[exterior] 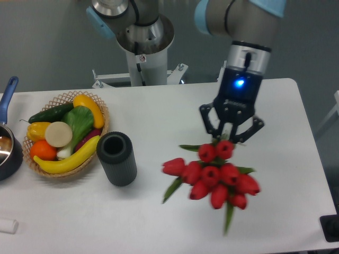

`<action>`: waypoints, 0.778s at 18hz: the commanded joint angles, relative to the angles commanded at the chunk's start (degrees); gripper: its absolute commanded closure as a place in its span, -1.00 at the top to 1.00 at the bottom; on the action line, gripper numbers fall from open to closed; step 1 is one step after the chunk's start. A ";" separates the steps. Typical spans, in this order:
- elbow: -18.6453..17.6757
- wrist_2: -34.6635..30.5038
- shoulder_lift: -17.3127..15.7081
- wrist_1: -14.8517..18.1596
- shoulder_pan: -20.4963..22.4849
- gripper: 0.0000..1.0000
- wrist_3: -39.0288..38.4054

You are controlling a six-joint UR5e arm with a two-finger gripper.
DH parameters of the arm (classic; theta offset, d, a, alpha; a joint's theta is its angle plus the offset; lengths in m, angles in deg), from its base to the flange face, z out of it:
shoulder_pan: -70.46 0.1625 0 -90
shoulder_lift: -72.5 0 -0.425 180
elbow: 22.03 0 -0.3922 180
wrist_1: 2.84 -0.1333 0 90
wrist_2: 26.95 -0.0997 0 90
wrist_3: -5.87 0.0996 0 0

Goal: Insert the flowers into the vase
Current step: 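Carry the red tulip bunch with the gripper toward the black vase, then raise the tulips and position the stems above the vase opening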

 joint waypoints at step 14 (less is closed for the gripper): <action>-14.06 34.64 -3.07 -0.88 -0.79 -0.52 16.44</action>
